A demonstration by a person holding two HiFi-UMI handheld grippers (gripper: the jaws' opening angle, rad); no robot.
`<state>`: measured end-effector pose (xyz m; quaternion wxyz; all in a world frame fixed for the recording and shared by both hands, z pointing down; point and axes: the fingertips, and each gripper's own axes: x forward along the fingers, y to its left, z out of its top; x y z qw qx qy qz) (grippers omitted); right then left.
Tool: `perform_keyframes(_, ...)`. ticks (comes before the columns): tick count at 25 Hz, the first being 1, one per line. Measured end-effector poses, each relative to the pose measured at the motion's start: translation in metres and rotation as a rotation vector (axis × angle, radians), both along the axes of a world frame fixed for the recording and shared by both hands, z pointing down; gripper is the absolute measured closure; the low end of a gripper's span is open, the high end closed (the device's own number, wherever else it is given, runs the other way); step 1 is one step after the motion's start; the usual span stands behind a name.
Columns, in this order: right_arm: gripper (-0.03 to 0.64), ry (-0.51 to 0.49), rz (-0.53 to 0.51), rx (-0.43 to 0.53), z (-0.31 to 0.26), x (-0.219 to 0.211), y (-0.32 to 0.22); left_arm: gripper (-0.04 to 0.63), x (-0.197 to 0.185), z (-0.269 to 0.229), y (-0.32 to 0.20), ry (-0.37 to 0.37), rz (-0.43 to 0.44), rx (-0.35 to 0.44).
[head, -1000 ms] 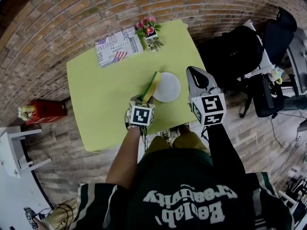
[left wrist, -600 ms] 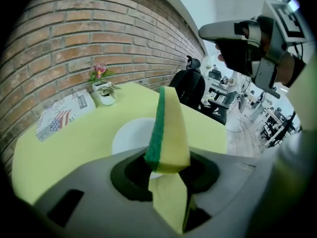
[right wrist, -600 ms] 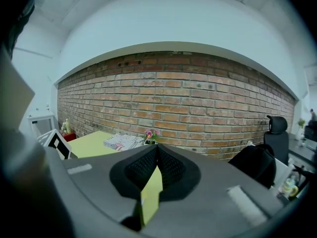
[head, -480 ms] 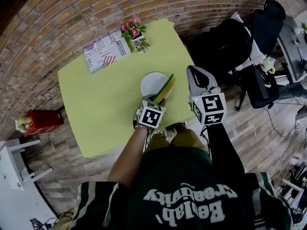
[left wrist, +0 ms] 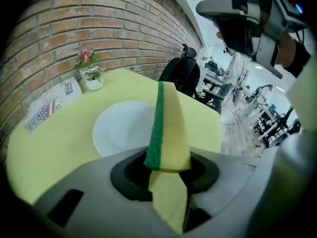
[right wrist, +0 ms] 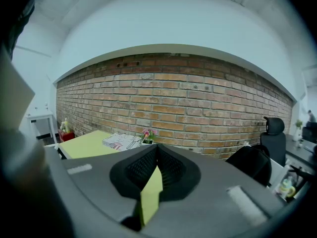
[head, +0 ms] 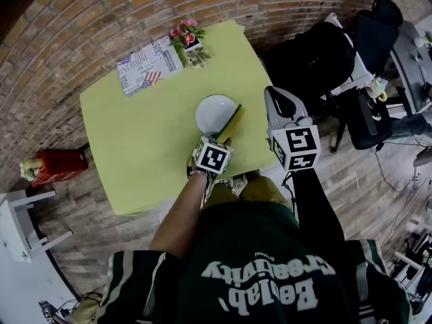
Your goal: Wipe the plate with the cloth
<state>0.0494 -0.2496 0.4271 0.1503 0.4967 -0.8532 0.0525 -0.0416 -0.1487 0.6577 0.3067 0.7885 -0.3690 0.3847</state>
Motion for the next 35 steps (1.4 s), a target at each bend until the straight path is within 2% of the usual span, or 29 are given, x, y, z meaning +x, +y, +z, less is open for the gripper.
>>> perform_keyframes(8,0.603,-0.007,-0.061,0.003,-0.002,-0.024,-0.002,0.459,-0.052,0.001,0.004,-0.022,-0.126,-0.004)
perform_keyframes(11,0.603,-0.012,-0.082,0.005,-0.004,-0.033,-0.003,0.459,-0.080,0.001,0.006,-0.038,-0.192,0.012)
perform_keyframes(15,0.603,-0.013,-0.098,0.009,-0.005,-0.040,-0.003,0.459,-0.113,-0.004,0.014,-0.057,-0.280,-0.007)
perform_keyframes(19,0.603,-0.024,-0.096,0.011,-0.006,-0.042,-0.002,0.459,-0.127,-0.004,0.017,-0.059,-0.338,-0.008)
perform_keyframes(23,0.603,-0.033,-0.090,0.010,-0.006,-0.042,0.001,0.459,-0.121,-0.007,0.018,-0.058,-0.330,0.001)
perform_keyframes(26,0.603,-0.031,-0.088,0.008,-0.005,-0.041,0.006,0.459,-0.110,-0.013,0.015,-0.044,-0.293,0.024)
perform_keyframes(30,0.603,-0.024,-0.073,0.005,-0.003,-0.035,0.012,0.459,-0.080,-0.023,0.011,-0.016,-0.212,0.046)
perform_keyframes(35,0.603,-0.019,-0.046,0.007,-0.004,-0.023,0.018,0.459,-0.033,-0.014,0.016,0.011,-0.080,0.035)
